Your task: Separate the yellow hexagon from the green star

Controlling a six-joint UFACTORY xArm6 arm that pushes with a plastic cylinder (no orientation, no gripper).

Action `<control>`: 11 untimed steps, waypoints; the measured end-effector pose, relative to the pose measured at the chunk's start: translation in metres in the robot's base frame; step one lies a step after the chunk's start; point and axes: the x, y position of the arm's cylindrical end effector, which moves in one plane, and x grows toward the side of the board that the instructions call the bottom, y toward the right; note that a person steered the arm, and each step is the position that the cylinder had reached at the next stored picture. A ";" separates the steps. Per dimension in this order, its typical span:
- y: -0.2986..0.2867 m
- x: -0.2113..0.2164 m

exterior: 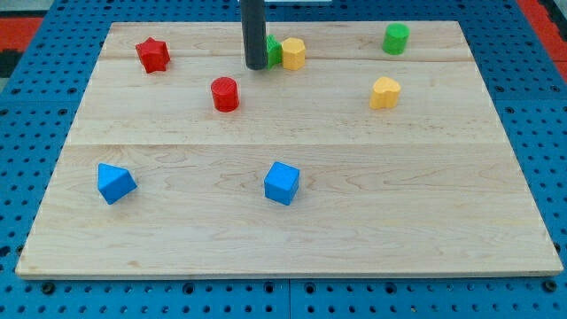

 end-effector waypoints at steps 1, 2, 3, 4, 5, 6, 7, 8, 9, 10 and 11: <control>-0.005 -0.007; -0.028 -0.008; -0.053 0.012; -0.006 0.024; 0.061 0.024; 0.072 0.013; 0.087 -0.020; 0.106 -0.056; 0.072 -0.079; 0.050 -0.060; 0.071 -0.007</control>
